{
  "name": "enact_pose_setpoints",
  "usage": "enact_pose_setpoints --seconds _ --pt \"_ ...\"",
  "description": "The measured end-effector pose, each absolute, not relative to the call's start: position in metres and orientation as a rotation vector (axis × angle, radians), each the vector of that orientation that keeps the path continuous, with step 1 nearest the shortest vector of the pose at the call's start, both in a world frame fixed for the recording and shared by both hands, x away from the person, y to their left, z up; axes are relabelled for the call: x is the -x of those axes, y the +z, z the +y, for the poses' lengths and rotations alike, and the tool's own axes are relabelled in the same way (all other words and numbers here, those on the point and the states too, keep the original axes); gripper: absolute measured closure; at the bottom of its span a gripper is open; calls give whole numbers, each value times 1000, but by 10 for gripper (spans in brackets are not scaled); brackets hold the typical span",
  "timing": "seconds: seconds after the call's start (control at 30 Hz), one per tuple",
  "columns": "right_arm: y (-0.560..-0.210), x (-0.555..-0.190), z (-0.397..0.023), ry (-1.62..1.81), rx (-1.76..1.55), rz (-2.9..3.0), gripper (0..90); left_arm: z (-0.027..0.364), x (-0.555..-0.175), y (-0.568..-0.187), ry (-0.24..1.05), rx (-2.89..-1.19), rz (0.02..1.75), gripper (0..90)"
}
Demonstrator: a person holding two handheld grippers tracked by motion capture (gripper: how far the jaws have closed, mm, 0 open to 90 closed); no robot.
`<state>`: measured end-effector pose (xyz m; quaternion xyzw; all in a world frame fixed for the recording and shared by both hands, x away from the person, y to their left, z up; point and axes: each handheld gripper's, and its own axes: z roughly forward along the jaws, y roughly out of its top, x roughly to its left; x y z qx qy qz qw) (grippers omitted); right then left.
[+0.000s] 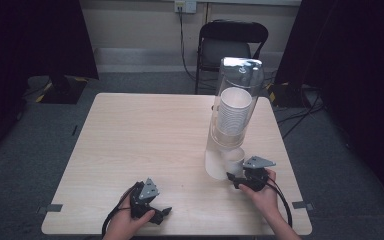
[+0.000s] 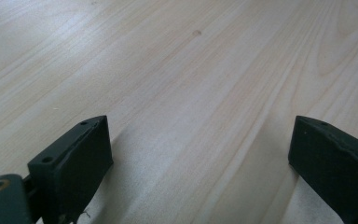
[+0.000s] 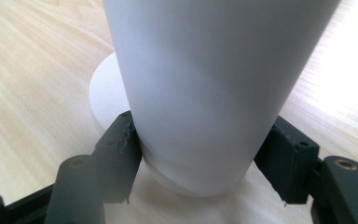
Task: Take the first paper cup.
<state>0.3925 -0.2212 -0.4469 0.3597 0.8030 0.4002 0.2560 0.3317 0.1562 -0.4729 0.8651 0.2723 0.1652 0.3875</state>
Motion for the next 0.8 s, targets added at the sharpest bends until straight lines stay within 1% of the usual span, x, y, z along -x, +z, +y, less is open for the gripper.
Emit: enact_pose_setpoints --seconds 0.33,0.37,0.4,0.43,0.47,0.5,0.53,0.57,0.67,0.8 --pt "-450 -375 -218 1142 -937 2182 349 155 -332 -473 419 -2211 688 35" --pt "-449 -374 -217 1154 -925 2177 349 155 -331 -472 420 -2207 683 43" --pt "-448 -372 -216 1170 -914 2182 349 155 -331 -472 417 -2194 673 77" --pt "-447 -371 -214 1183 -897 2183 349 156 -331 -471 412 -2179 662 156" --pt "-447 -369 -212 1190 -866 2186 349 156 -332 -469 377 -2173 669 240" --pt "-447 -367 -210 1191 -842 2191 348 154 -333 -467 332 -2146 686 246" --pt "-447 -366 -207 1198 -823 2197 348 153 -334 -464 307 -2133 705 213" --pt "-447 -365 -205 1215 -811 2202 348 152 -336 -459 307 -2140 686 209" --pt "-446 -366 -196 1241 -764 2204 347 147 -339 -446 260 -2100 678 219" --pt "-446 -365 -184 1259 -719 2218 347 145 -345 -424 237 -2023 709 241"
